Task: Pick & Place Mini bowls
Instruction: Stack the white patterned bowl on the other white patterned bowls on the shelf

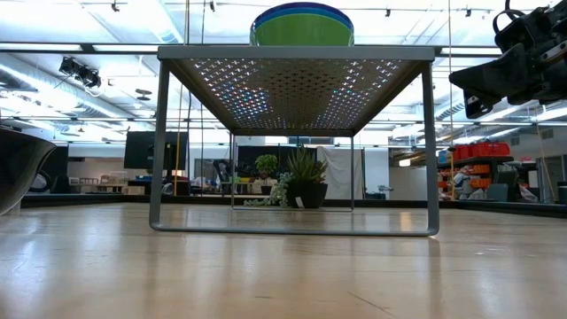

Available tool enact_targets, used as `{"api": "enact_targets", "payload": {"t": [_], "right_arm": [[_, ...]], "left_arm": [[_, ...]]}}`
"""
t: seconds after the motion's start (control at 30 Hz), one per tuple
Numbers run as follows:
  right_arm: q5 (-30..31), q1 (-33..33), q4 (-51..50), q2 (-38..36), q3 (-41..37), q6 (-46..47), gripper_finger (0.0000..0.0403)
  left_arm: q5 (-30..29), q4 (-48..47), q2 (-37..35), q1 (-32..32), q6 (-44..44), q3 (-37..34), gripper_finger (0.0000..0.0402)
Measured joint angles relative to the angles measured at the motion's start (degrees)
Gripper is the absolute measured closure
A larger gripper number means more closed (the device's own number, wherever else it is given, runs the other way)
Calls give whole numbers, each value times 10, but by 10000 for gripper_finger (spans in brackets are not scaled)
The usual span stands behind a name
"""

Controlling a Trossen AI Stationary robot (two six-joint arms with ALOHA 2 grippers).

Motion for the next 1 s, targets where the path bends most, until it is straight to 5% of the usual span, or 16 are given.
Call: {"api": "enact_targets", "payload": {"t": [0.37, 0.6, 1.0], "right_arm": [[0, 0, 0, 0, 0, 0, 392], [0, 0, 0, 0, 0, 0, 392], [0, 0, 0, 0, 0, 0, 392]], "left_arm": [[9, -76, 2, -64, -61, 0, 376], [9, -128, 2, -92, -177, 0, 362], [9, -195, 7, -136, -307, -1, 248]]}}
